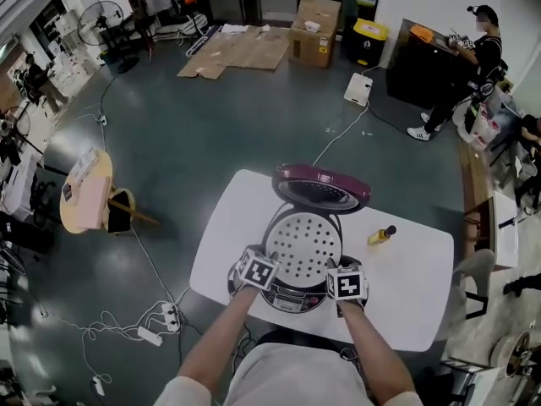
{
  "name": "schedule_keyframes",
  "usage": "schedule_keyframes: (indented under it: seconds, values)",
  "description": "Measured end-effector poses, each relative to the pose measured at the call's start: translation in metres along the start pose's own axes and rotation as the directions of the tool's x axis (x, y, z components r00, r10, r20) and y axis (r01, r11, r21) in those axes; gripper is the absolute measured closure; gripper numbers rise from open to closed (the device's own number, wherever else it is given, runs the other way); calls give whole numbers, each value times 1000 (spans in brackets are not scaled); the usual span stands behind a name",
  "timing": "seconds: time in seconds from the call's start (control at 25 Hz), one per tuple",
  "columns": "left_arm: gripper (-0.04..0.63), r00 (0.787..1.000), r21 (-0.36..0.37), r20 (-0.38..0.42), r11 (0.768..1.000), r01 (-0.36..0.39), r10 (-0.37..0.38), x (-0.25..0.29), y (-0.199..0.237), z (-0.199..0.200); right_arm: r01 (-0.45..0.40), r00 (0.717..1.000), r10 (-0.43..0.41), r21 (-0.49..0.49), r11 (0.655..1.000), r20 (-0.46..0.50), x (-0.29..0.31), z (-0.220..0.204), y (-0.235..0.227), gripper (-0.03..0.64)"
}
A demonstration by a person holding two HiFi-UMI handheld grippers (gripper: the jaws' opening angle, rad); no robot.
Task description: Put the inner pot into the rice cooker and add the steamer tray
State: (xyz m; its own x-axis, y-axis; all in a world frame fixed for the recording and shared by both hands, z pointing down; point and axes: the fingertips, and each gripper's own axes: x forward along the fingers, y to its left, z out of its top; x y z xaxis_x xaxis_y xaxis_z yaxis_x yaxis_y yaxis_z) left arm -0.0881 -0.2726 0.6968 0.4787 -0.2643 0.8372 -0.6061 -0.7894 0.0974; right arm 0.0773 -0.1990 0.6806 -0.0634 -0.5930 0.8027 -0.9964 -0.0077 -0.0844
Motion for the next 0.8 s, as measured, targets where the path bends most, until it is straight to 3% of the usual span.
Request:
schedule_keyframes:
  seconds: [0.36, 0.48, 0.56, 0.8]
  values:
    - [448, 993, 132, -83, 988, -77, 89, 30, 10, -16, 71, 991, -78, -65, 995, -106, 29, -23, 0, 485]
    - [427, 987, 206, -90, 972, -110, 130, 33, 14, -17, 110, 986, -122, -105, 988, -116, 31, -24, -1, 471]
    - [375, 982, 263, -93, 955, -135, 164, 37, 17, -18, 140, 980, -157, -140, 980, -123, 34, -25, -3, 447]
    - [336, 988, 242, -92, 965, -99, 124, 43, 19, -24, 185, 971, -207, -167, 968, -123, 38, -28, -15, 399]
